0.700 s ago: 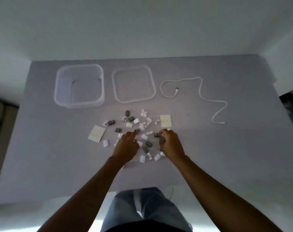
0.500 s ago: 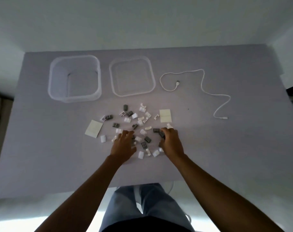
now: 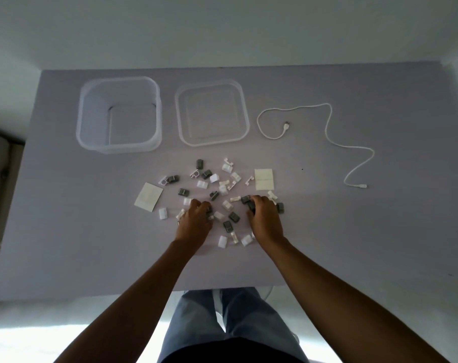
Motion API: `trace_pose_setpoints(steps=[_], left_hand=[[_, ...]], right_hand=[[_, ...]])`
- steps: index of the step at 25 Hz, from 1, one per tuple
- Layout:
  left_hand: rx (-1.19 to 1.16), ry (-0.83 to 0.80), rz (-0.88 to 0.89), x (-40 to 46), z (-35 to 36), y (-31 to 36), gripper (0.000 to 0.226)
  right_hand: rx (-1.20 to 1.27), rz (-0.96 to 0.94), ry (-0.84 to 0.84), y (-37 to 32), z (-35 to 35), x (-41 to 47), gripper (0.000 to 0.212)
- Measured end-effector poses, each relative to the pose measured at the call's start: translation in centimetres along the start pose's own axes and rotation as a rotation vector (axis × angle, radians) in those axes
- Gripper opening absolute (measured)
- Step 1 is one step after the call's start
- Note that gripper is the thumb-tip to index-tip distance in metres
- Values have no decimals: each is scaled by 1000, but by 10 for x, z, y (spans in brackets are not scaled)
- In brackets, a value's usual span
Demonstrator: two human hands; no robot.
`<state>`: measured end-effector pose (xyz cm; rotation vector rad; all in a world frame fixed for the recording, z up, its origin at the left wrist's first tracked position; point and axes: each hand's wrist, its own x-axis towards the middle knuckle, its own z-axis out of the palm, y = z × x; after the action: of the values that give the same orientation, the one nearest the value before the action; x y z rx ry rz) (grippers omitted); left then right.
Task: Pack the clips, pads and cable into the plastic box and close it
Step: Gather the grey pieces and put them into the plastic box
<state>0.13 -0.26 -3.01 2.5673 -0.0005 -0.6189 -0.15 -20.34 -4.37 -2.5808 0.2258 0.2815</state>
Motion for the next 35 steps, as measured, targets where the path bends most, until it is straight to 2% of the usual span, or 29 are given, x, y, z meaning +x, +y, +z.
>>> trace_pose_setpoints(steps=[8, 14, 18, 24, 26, 28, 31, 35], left_hand=[[-36, 44, -12, 1, -3, 1, 29], [-187, 53, -60, 7, -11, -2, 26], [-279, 59, -93, 15, -14, -11, 28], [-213, -75, -100, 9, -16, -16, 56], [-191, -49, -95, 7, -13, -16, 52], [-187, -12, -70, 6, -11, -15, 39], [-177, 20, -38, 6, -12, -10, 28], [-162, 48, 13, 9, -14, -8, 20]], right_hand=[[92, -45, 38, 11, 7, 1, 22], [468, -22, 125, 5, 2, -5, 18], [836, 243, 33, -4, -5, -8, 22], [1434, 628, -145, -10, -11, -11, 22], [1537, 674, -157, -7, -12, -11, 28], [1633, 693, -187, -5, -13, -12, 33], [1571, 701, -197, -5, -14, -11, 30], [1106, 665, -121, -8, -13, -6, 36]])
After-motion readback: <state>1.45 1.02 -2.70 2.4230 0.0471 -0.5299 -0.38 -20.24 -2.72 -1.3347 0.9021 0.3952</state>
